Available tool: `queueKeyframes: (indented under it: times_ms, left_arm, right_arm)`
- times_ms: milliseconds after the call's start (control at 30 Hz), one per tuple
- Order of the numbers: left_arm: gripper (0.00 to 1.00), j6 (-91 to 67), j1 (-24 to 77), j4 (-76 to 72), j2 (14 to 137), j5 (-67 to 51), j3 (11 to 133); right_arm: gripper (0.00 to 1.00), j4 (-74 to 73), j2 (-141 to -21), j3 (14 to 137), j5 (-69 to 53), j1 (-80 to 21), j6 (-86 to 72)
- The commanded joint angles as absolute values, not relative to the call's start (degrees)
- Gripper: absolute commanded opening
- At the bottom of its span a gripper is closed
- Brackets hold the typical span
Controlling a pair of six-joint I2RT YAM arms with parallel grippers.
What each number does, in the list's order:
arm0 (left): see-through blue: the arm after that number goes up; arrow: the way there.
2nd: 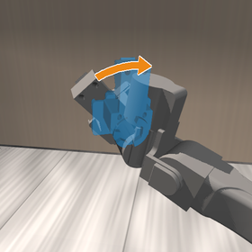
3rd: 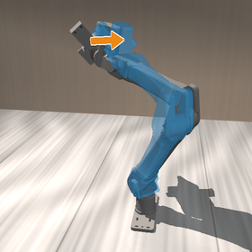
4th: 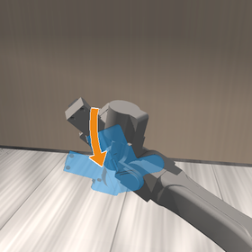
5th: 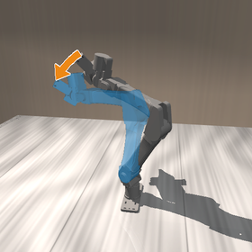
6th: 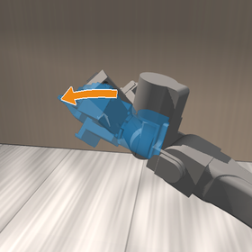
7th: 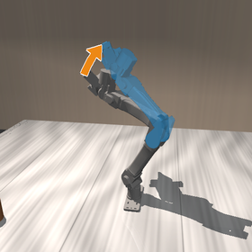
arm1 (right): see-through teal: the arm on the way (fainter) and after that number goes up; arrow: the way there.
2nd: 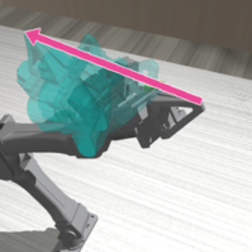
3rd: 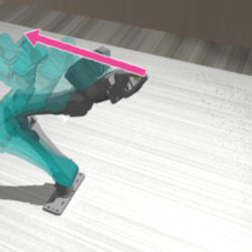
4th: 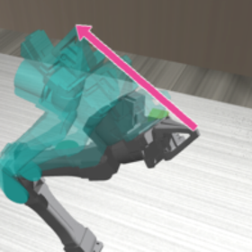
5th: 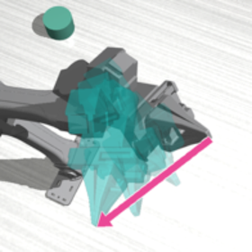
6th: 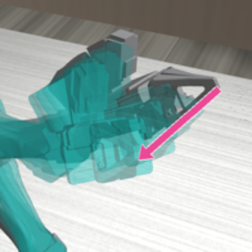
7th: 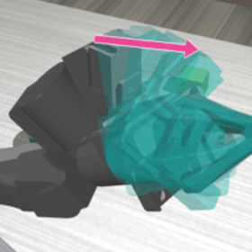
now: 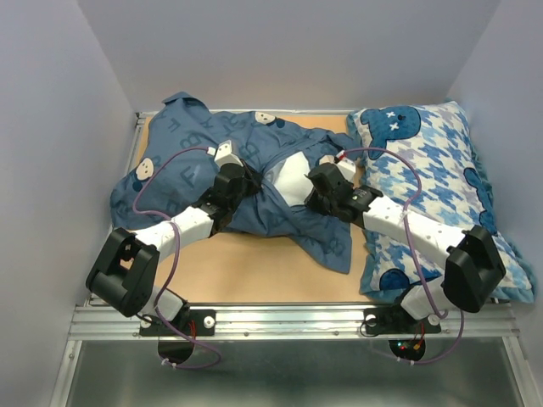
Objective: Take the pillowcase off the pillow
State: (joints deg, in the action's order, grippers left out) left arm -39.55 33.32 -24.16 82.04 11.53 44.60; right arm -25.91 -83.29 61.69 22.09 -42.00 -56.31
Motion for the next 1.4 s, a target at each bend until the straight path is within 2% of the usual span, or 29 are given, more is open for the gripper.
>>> queueKeyframes:
  times_ms: [0,33,67,333,400,467,567,700,800,1033,1067,1100,1133,1200,1233,1367]
  left_arm:
    - [0.00,-39.6,34.3,-16.9,84.5,9.1,42.9]
    - [0.00,-39.7,34.3,-16.9,84.8,9.1,43.2]
    - [0.00,-39.9,34.3,-16.6,85.2,9.5,43.3]
    - [0.00,-41.7,33.0,-15.6,87.3,11.1,44.6]
    - [0.00,-42.0,32.4,-15.9,87.6,11.0,44.7]
    - [0.00,-42.4,31.5,-15.7,88.0,10.9,45.2]
    - [0.00,-42.8,30.3,-15.5,86.7,11.2,44.6]
    - [0.00,-41.4,28.1,-14.0,84.7,10.8,44.2]
    - [0.00,-40.0,27.9,-11.8,82.5,11.5,44.5]
    - [0.00,-30.7,30.9,-4.3,82.6,9.3,50.2]
    - [0.10,-29.5,33.2,-2.0,82.4,11.3,51.0]
    - [0.16,-27.9,34.4,-1.2,81.8,12.3,51.6]
    - [0.28,-27.4,35.9,-0.4,81.0,14.0,52.6]
    - [0.41,-26.8,36.6,1.7,80.1,14.4,53.4]
    - [0.52,-25.8,37.1,2.1,79.5,14.5,54.3]
    - [0.68,-23.0,40.2,6.4,77.3,17.0,58.3]
  right_arm:
    - [0.16,-28.1,-79.7,57.9,22.3,-41.3,-55.5]
    - [0.09,-28.2,-78.6,57.0,22.2,-41.3,-55.3]
    - [0.08,-28.3,-77.1,55.8,21.6,-41.2,-55.3]
    - [0.05,-31.9,-63.4,43.9,16.8,-40.1,-54.7]
    - [0.05,-32.1,-61.8,41.1,16.4,-39.8,-55.3]
    - [0.00,-32.0,-61.1,38.9,14.9,-39.8,-56.2]
    - [0.00,-30.6,-61.5,34.0,14.7,-39.7,-57.9]
    - [0.00,-18.3,-66.6,24.9,11.9,-37.3,-59.1]
    - [0.00,-5.8,-73.6,22.8,5.6,-36.5,-57.1]
    - [0.00,19.5,-78.5,20.2,-2.8,-36.5,-52.0]
    - [0.01,21.3,-78.9,19.8,-4.2,-36.5,-51.8]
    - [0.01,24.8,-79.1,19.5,-4.9,-36.5,-51.6]
    - [0.01,25.9,-79.1,19.5,-5.2,-36.5,-51.4]
    - [0.01,27.8,-78.9,19.2,-5.4,-36.5,-51.1]
    - [0.01,28.9,-78.6,19.2,-5.6,-36.5,-50.6]
    - [0.00,29.5,-76.9,19.3,-5.6,-36.5,-50.3]
